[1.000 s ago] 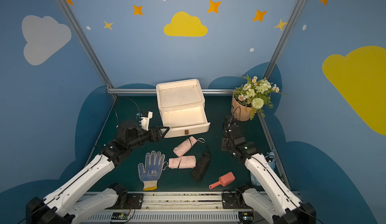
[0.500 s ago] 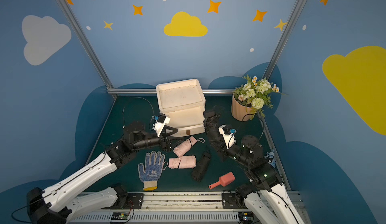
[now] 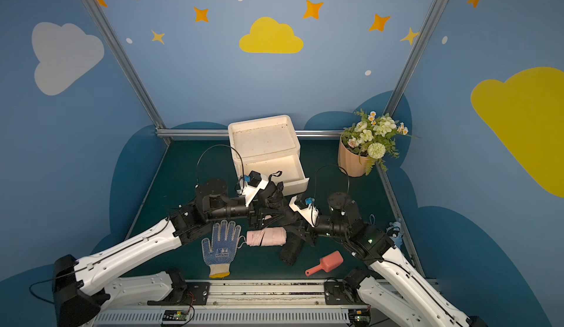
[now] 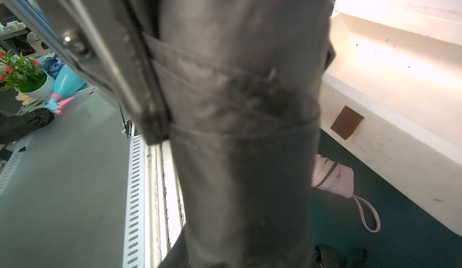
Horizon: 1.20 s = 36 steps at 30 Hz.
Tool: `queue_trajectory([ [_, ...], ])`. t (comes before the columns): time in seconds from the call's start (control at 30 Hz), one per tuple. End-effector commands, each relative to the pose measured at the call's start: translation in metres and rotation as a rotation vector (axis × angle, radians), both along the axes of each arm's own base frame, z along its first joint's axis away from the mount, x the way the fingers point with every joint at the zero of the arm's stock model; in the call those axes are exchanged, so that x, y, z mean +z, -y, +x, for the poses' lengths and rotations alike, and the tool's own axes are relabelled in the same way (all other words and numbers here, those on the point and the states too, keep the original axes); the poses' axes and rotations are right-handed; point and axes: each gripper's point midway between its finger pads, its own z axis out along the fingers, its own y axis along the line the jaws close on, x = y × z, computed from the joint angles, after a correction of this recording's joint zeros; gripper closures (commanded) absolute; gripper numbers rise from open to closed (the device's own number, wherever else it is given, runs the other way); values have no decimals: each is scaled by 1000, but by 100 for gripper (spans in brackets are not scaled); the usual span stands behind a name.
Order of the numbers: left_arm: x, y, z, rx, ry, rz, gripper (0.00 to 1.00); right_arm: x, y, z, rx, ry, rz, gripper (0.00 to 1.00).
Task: Place the umbrella in the drawer by color
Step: Pick up the umbrella from the center of the board, then place the umbrella in the drawer.
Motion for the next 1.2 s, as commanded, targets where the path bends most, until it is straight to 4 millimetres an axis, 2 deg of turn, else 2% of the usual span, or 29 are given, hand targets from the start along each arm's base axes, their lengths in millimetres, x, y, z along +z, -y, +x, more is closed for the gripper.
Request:
queue_trajectory([
  [0.0,18,-3,2,26,51,-71,25,34,-7,-2,40,113,86,93],
  [0.17,23,1,-2,-1,41,-107,40,30,-9,-2,46,114,68,89],
  [0.27,26,4,-5,-17,39,-114,60,28,-9,-1,40,115,56,84],
  [0.33,28,5,-6,-17,45,-122,77,26,-8,2,20,115,46,71],
  [0.4,32,2,-3,9,54,-130,87,25,-5,5,-4,120,32,58],
  [0.53,41,-10,12,130,103,-142,95,21,6,12,-79,139,2,36],
  [0.7,63,-45,60,480,184,-163,97,28,29,29,-258,187,1,19],
  [0.8,71,-61,87,649,236,-163,97,34,42,34,-338,213,13,16],
  [0.9,67,-69,118,778,202,-154,97,38,52,37,-395,227,27,15],
  [1.07,49,-65,157,879,115,-201,97,36,58,35,-420,243,50,14],
  [1.17,37,-54,173,902,82,-197,97,31,58,35,-423,228,45,14],
])
